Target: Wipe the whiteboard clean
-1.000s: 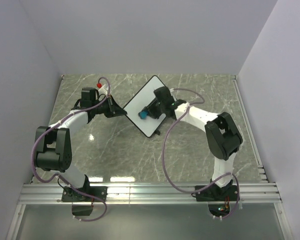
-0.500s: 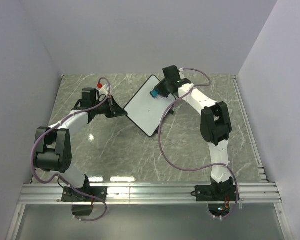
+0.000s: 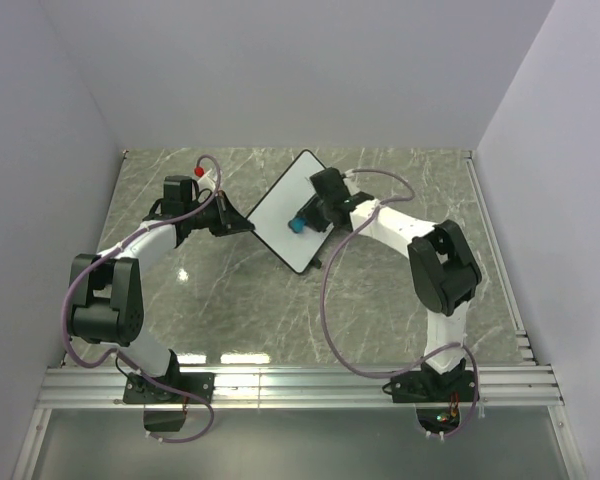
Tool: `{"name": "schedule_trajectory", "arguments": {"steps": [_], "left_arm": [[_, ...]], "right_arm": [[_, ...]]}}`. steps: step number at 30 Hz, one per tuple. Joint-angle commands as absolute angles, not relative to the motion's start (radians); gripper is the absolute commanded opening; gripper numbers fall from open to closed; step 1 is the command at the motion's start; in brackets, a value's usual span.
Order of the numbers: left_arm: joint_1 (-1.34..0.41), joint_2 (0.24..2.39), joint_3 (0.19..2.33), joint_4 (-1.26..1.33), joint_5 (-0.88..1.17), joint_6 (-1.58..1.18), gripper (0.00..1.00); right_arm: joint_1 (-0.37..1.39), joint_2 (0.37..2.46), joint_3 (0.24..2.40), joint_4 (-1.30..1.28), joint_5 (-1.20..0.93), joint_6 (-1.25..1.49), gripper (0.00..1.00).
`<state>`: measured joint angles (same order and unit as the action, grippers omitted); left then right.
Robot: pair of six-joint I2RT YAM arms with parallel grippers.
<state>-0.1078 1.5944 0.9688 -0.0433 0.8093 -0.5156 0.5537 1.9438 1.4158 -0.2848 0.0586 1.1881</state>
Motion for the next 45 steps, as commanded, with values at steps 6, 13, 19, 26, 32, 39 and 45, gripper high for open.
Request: {"name": "schedule_trajectory", "arguments": {"steps": [6,13,19,26,32,39,45], "left_arm": [[-0.121,1.58,0.96,-0.093,0.815,-0.466,0.0],[-0.123,1.54,0.954,-0.117,0.81,-0.462,0.0],[-0.129,1.516,0.916,-0.103,0.805,-0.466,0.0],[-0.132,1.532,0.931,-0.11,0.807,-0.46,0.0],[-0.132,1.537,0.936,-0.115,0.805,-0.457,0.0],[-0.132,1.536,0.933,-0.114,0.805,-0.456,0.0],[-0.132,1.539,0.934,-0.11,0.808,-0.457,0.0]], "right_arm": [[0.701,1.977,1.419,-0.296,0.017,1.213,0.0],[0.54,2.045,1.575,-0.348,0.04,1.166,0.0],[0.454,2.198,1.868,-0.425,0.006,1.083,0.0],[0.445,2.324,2.062,-0.361,-0.087,1.127,0.0],[0.449,2.37,2.146,-0.342,-0.114,1.173,0.0],[0.442,2.272,1.898,-0.261,-0.107,1.177,0.0],[0.414,2.168,1.631,-0.189,-0.106,1.198,0.0]]}}
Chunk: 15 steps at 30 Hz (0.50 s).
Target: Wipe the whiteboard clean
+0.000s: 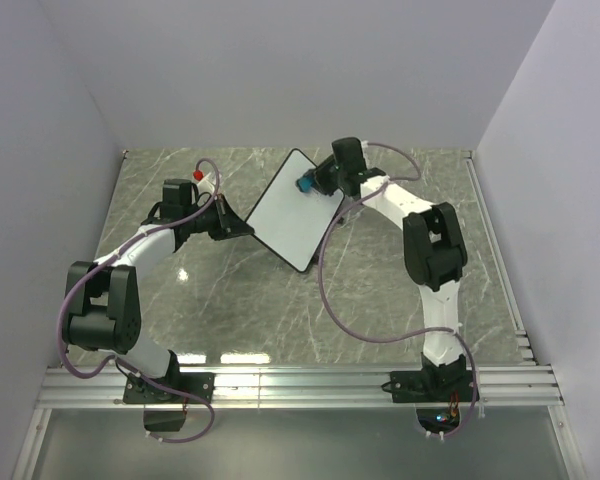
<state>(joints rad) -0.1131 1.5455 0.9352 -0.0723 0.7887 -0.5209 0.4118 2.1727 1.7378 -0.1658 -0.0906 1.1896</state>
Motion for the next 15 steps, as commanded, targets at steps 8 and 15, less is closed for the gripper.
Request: {"name": "schedule_trajectory", "arguments": {"steps": [8,15], "left_arm": [[-0.133,1.543,0.936,-0.104,0.813,-0.459,0.0],[-0.141,1.536,0.934,-0.106,0.816,-0.46,0.0]], "right_arm": [[0.408,2.071,1.425,-0.17,-0.087,1.203,0.0],[0.408,2.105,1.512,-0.204,-0.097,1.198,0.0]]}}
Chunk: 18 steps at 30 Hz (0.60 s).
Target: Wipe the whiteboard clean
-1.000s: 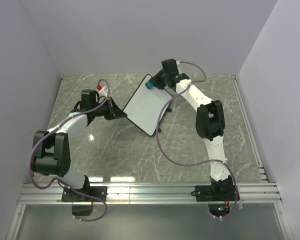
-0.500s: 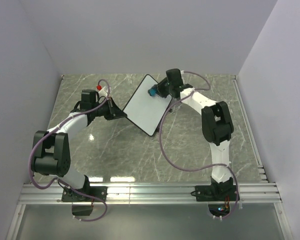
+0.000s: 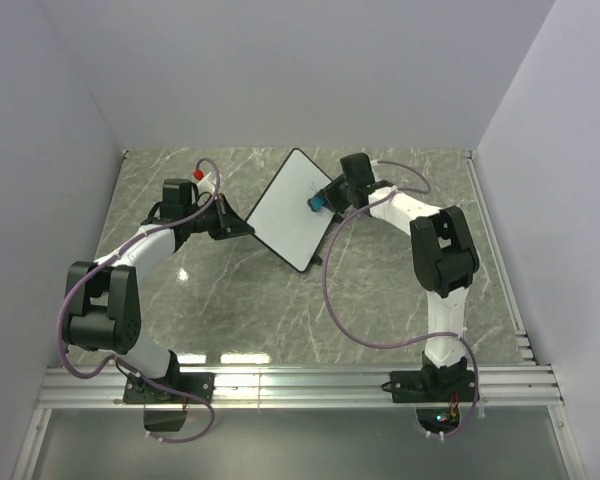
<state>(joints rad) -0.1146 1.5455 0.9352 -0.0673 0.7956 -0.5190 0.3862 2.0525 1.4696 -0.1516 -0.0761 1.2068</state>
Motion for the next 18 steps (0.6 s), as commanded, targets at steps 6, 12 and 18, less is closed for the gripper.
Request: {"name": "schedule_trajectory", "arguments": {"steps": [6,12,18], "left_arm": [[-0.144,1.522,0.933,-0.114,0.813,-0.456,0.0],[-0.15,1.514,0.931,-0.114,0.815,-0.457,0.0],[-0.15,1.503,0.934,-0.123,0.815,-0.454,0.0]], "right_arm": [[0.394,2.206,1.785,-0.258,-0.095,1.21,0.0],[0.385,2.287,1.936,-0.261,-0.109,1.279,0.0],[0.379,2.205,1.685,-0.177,-0.1,1.334,0.0]]}}
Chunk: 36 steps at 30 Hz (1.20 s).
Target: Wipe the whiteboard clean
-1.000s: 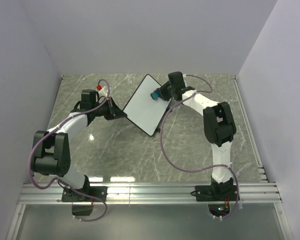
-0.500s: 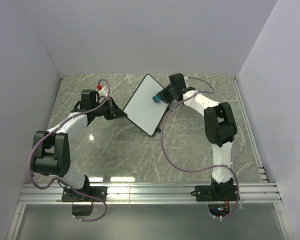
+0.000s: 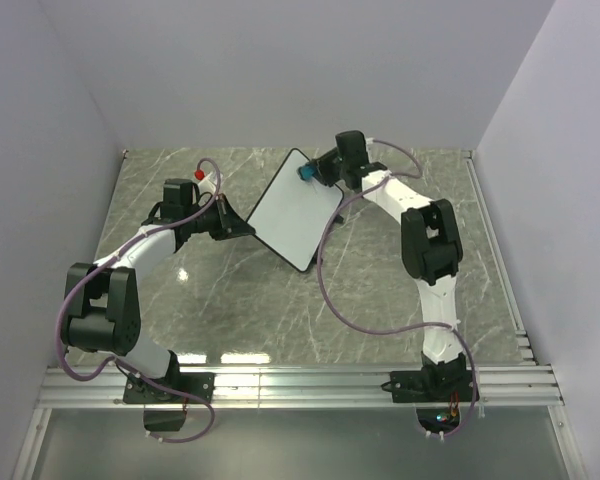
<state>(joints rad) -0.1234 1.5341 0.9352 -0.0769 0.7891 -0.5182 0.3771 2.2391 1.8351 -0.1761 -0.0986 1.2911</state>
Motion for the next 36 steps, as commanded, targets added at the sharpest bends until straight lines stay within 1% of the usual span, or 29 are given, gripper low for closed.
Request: {"name": "schedule_trajectory", "arguments": {"steps": [1,3,6,10,14,17,20,24,29,31,34,36], "left_arm": [[-0.15,1.502,0.933,-0.123,0.813,-0.453,0.0],[-0.15,1.497,0.928,-0.117,0.813,-0.457,0.0],[-0.15,1.496,0.92,-0.112,0.813,-0.459,0.0],[-0.155,1.506,0.922,-0.104,0.818,-0.463,0.0],[-0.163,1.514,0.93,-0.106,0.822,-0.462,0.0],[-0.169,1.517,0.927,-0.101,0.821,-0.463,0.0],[-0.173,1.517,0.922,-0.1,0.821,-0.465,0.0],[-0.178,1.516,0.923,-0.103,0.821,-0.462,0.0],[-0.178,1.509,0.923,-0.109,0.815,-0.457,0.0],[-0.178,1.508,0.928,-0.113,0.811,-0.454,0.0],[-0.178,1.506,0.934,-0.118,0.808,-0.453,0.0],[-0.178,1.503,0.933,-0.12,0.807,-0.451,0.0]], "right_arm": [[0.376,2.188,1.639,-0.141,-0.098,1.342,0.0],[0.365,2.139,1.507,-0.111,-0.095,1.364,0.0],[0.357,2.077,1.367,-0.058,-0.08,1.374,0.0],[0.348,2.046,1.309,-0.052,-0.072,1.364,0.0],[0.348,2.059,1.353,-0.067,-0.08,1.364,0.0],[0.35,2.08,1.413,-0.042,-0.101,1.426,0.0],[0.35,2.12,1.515,-0.044,-0.104,1.468,0.0],[0.353,2.204,1.728,-0.098,-0.094,1.511,0.0],[0.354,2.273,1.893,-0.189,-0.075,1.506,0.0],[0.357,2.267,1.881,-0.198,-0.066,1.5,0.0],[0.357,2.22,1.769,-0.169,-0.06,1.493,0.0],[0.354,2.166,1.656,-0.153,-0.054,1.471,0.0]]}}
